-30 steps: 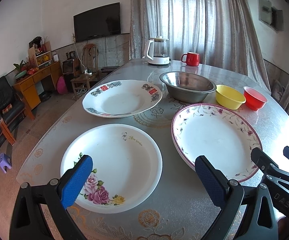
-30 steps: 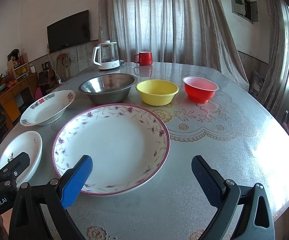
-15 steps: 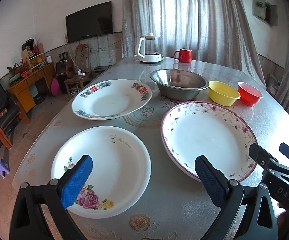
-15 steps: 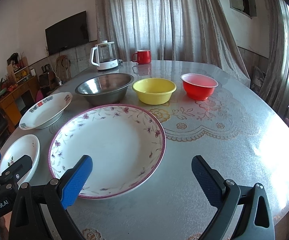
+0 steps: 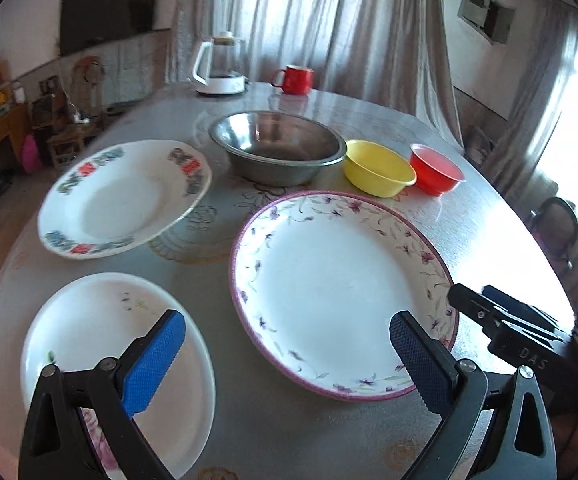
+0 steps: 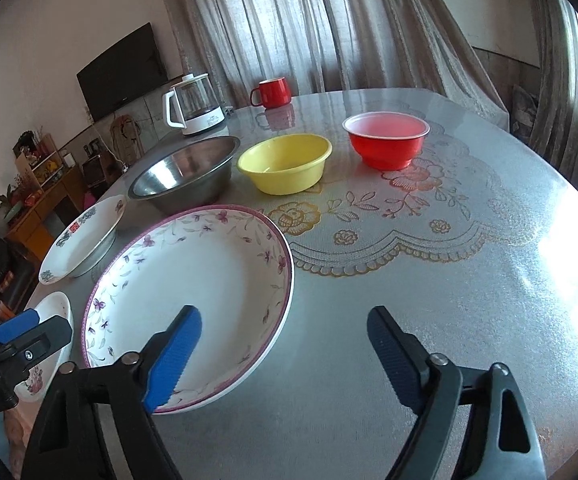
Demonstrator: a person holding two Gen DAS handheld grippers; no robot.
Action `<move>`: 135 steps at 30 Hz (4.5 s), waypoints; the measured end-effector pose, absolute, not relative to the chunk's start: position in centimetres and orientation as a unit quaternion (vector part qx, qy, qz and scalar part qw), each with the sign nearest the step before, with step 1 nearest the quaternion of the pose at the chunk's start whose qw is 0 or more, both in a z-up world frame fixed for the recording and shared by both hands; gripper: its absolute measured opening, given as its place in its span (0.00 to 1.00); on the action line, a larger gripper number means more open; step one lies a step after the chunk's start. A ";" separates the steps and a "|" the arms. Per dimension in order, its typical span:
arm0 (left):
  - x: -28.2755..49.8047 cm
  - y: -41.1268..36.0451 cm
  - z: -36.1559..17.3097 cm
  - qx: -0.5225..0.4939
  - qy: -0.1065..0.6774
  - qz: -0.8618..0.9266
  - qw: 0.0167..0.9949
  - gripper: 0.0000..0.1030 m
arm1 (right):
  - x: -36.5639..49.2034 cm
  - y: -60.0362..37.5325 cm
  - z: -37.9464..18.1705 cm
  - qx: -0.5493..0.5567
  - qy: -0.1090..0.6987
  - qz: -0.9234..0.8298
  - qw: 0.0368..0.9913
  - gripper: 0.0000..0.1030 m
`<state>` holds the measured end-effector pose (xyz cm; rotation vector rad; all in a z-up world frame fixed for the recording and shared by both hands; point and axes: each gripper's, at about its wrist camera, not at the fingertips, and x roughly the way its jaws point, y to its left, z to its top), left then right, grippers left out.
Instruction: Organize plates and bowls
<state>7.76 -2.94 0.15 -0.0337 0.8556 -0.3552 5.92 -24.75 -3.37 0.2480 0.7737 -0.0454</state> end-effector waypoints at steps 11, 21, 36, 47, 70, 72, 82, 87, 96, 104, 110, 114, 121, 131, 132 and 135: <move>13.2 -1.7 -1.1 -0.048 0.470 -0.165 0.866 0.71 | 8.2 -25.9 -5.5 0.134 0.424 0.010 0.896 0.40; 15.8 -2.9 -3.4 -0.020 0.511 -0.174 0.842 0.36 | 9.3 -25.7 -5.8 0.123 0.427 0.033 0.895 0.40; 15.9 -4.2 -3.7 0.033 0.500 -0.195 0.843 0.34 | 10.2 -24.2 -6.0 0.082 0.426 0.071 0.898 0.44; 12.8 -9.1 -4.0 0.030 0.496 -0.241 0.834 0.34 | 8.7 -29.5 -5.4 0.157 0.413 0.052 0.896 0.43; 11.5 -12.9 -4.7 0.002 0.488 -0.268 0.831 0.37 | 8.1 -33.3 -5.9 0.124 0.424 -0.078 0.894 0.44; 11.0 -12.3 -4.6 0.003 0.483 -0.259 0.836 0.38 | 8.0 -33.5 -5.8 0.132 0.425 -0.079 0.892 0.44; 9.5 -9.4 -3.2 -0.021 0.457 -0.245 0.855 0.45 | 7.6 -32.3 -4.8 0.094 0.410 -0.116 0.900 0.52; 9.0 -8.0 -2.5 -0.027 0.445 -0.239 0.863 0.46 | 7.3 -31.6 -4.0 0.072 0.398 -0.130 0.905 0.57; 8.8 -3.1 -1.1 -0.062 0.430 -0.207 0.877 0.46 | 7.5 -29.3 -2.4 0.067 0.379 -0.105 0.917 0.61; 9.5 3.1 0.7 -0.083 0.401 -0.138 0.902 0.54 | 9.6 -24.4 -1.5 0.080 0.389 0.001 0.918 0.63; 10.2 7.3 0.9 -0.093 0.396 -0.080 0.910 0.56 | 11.5 -19.4 -2.0 0.069 0.407 0.074 0.908 0.64; 10.8 10.0 0.3 -0.109 0.402 -0.057 0.907 0.57 | 12.7 -17.3 -2.7 0.085 0.429 0.121 0.891 0.64; 13.2 15.0 -0.5 -0.128 0.407 -0.020 0.904 0.61 | 15.1 -14.1 -3.6 0.126 0.453 0.195 0.861 0.65; 19.5 17.9 -1.5 -0.144 0.417 -0.014 0.897 0.65 | 21.0 -9.5 -3.8 0.134 0.458 0.224 0.850 0.65; 20.1 18.0 -1.5 -0.143 0.415 -0.017 0.898 0.65 | 21.6 -9.2 -3.9 0.131 0.459 0.222 0.850 0.65; 22.1 18.1 -1.9 -0.137 0.414 -0.025 0.899 0.63 | 23.7 -8.2 -4.6 0.125 0.465 0.216 0.850 0.65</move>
